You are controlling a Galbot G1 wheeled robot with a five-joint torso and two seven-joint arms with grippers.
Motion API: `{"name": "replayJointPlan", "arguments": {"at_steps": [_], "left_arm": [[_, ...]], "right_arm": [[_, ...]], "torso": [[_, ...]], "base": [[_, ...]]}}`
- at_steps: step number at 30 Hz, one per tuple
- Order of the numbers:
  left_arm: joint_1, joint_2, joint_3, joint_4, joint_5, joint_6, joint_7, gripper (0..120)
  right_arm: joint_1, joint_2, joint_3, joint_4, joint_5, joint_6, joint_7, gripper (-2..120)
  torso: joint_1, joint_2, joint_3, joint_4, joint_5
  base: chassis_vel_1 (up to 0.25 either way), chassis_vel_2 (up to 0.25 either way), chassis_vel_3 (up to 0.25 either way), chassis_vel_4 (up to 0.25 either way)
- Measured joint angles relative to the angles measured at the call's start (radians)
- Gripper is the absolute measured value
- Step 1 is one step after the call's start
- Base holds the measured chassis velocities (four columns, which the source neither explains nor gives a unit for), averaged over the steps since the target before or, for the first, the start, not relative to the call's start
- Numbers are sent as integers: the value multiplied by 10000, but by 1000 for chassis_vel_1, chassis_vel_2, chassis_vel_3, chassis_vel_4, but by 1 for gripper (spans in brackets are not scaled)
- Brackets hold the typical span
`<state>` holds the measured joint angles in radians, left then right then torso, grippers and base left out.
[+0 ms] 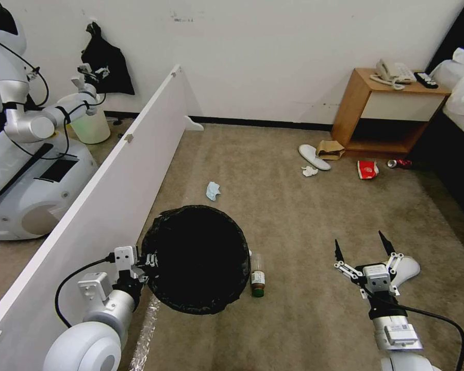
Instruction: Pick up the trash bin, then pick up the garbage from the floor and place it into the trash bin.
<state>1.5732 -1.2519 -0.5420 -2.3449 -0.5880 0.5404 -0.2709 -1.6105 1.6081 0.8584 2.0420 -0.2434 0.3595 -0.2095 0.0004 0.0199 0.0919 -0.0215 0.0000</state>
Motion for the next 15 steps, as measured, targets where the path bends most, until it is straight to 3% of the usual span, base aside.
{"name": "replayJointPlan", "arguments": {"at_steps": [7,15], "left_arm": [[6,-12,-3,28,5,-25,13,2],[5,-36,1,56,11,-38,32,2]], "right_arm": [[0,0,0,0,13,2,-32,100],[0,0,-4,-16,18,5,-33,100]], "torso": [[0,0,0,0,0],[0,0,0,0,0]], "base": [[-9,6,5,-8],[-86,94,96,-87]]}}
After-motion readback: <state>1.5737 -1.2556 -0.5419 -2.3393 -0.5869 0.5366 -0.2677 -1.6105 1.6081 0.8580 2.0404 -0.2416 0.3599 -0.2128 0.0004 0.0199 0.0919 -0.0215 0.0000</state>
